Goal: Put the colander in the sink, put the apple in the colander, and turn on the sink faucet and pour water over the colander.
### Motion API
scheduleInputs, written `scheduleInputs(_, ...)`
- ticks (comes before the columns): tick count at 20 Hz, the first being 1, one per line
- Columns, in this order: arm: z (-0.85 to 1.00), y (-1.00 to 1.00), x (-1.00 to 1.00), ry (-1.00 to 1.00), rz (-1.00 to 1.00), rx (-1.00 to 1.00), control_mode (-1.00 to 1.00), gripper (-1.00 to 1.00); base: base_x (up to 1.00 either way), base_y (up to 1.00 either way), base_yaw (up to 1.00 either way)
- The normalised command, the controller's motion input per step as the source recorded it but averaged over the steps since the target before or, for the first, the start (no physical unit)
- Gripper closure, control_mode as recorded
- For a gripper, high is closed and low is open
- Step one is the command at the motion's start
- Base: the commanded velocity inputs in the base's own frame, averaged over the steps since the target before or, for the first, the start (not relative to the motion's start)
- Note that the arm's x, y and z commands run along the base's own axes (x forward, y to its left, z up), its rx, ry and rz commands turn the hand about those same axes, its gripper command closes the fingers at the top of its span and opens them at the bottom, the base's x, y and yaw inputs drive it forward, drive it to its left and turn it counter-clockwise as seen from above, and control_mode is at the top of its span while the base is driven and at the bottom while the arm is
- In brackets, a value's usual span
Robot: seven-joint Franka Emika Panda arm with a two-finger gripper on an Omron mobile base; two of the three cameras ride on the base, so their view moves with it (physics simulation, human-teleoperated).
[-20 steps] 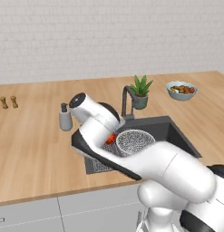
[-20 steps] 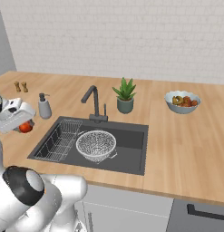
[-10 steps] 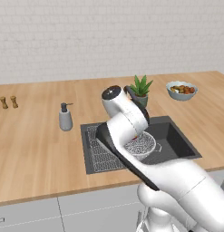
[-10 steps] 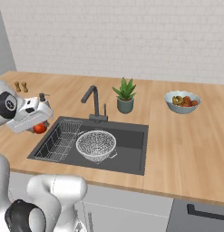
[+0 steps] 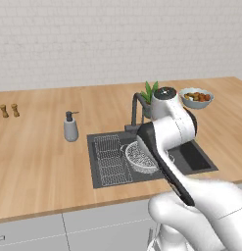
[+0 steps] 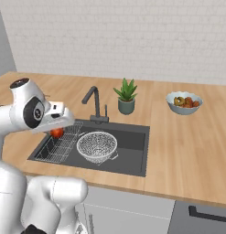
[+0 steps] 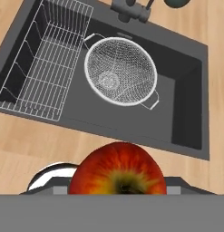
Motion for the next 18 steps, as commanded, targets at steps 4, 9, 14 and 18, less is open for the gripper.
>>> scheduleInputs(4,0.0,-0.82,0.14,0.0,0.0,0.13,-1.0,1.0,0.0,0.0,0.0)
scheduleInputs(9,-0.05,-0.82,0.29,0.05,0.0,0.21,-1.0,1.0,0.0,0.0,0.0)
scheduleInputs(14,-0.07,-0.77,0.55,0.14,0.0,0.27,-1.0,1.0,0.0,0.0,0.0)
scheduleInputs(18,-0.18,-0.49,0.74,0.09,0.0,0.27,-1.0,1.0,0.0,0.0,0.0)
